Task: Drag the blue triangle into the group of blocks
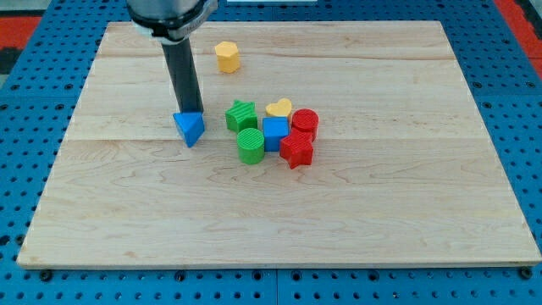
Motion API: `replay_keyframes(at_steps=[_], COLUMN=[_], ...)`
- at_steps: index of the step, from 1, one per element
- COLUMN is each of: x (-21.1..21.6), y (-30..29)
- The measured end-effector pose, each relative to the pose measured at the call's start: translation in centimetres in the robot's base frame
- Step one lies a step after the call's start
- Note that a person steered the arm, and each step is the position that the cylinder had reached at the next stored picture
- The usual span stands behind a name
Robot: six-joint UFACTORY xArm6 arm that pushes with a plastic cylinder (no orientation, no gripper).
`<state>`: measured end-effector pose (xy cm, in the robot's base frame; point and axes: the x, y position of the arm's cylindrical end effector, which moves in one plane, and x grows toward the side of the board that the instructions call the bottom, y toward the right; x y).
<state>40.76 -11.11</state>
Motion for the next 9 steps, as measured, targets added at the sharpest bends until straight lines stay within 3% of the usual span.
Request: replay_keyframes(at_steps=[1, 2, 3, 5, 9], x=[-0.3, 0.1, 3.7, 3.7, 4.9], y=[-1.8, -7.7, -8.0, -0.7, 4.3])
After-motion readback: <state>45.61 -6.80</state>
